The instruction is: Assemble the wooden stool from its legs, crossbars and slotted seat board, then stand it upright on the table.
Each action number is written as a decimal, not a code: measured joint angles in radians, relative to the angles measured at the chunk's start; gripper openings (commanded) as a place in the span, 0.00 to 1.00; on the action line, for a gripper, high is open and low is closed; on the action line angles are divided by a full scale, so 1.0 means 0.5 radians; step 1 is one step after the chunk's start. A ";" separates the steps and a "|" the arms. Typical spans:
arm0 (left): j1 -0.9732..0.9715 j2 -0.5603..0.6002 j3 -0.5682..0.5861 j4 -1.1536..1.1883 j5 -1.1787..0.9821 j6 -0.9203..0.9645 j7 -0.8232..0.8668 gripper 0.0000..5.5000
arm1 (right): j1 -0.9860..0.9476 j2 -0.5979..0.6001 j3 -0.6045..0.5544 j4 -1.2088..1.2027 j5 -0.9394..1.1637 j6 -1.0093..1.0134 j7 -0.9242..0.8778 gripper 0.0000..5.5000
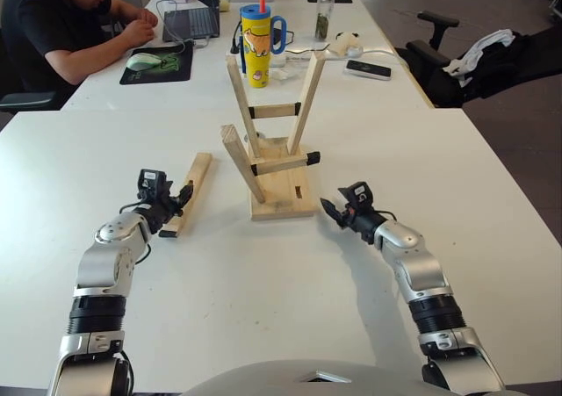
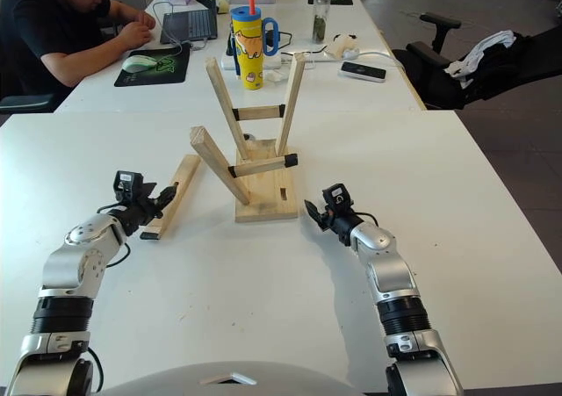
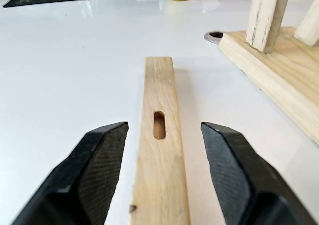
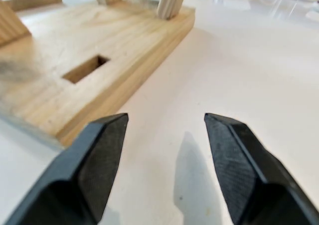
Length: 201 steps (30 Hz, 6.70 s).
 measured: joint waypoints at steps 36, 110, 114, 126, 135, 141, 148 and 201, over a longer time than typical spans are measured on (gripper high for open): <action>-0.067 0.055 -0.062 0.121 0.213 0.300 -0.131 0.37 | 0.062 0.057 0.167 -0.100 -0.048 0.020 0.065 0.52; -0.013 0.173 -0.434 -0.784 -1.419 0.852 -1.171 0.37 | -0.275 -0.811 -0.648 -0.495 2.047 1.869 1.462 0.38; -0.007 0.172 -0.446 -0.785 -1.393 0.846 -1.176 0.48 | -0.262 -0.811 -0.636 -0.491 2.041 1.849 1.460 0.38; 0.012 0.074 -0.647 -0.644 -0.463 0.079 -0.890 0.54 | -0.302 -1.216 -0.550 -0.049 1.612 1.551 1.749 0.38; -0.102 -0.067 -1.106 0.009 0.745 -0.742 -0.324 0.54 | -0.910 -1.250 -0.390 0.435 1.310 1.121 2.137 0.37; -0.165 -0.192 -1.092 0.181 0.834 -0.808 -0.283 0.54 | -1.091 -1.027 -0.235 0.697 0.992 0.740 2.124 0.37; -0.175 -0.189 -1.102 0.187 0.897 -0.815 -0.352 0.54 | -1.315 -0.844 -0.097 0.939 0.735 0.451 2.170 0.37; -0.194 -0.087 -1.084 0.292 0.966 -1.002 -0.465 0.54 | -2.233 -0.477 0.727 1.712 0.367 -0.456 2.343 0.37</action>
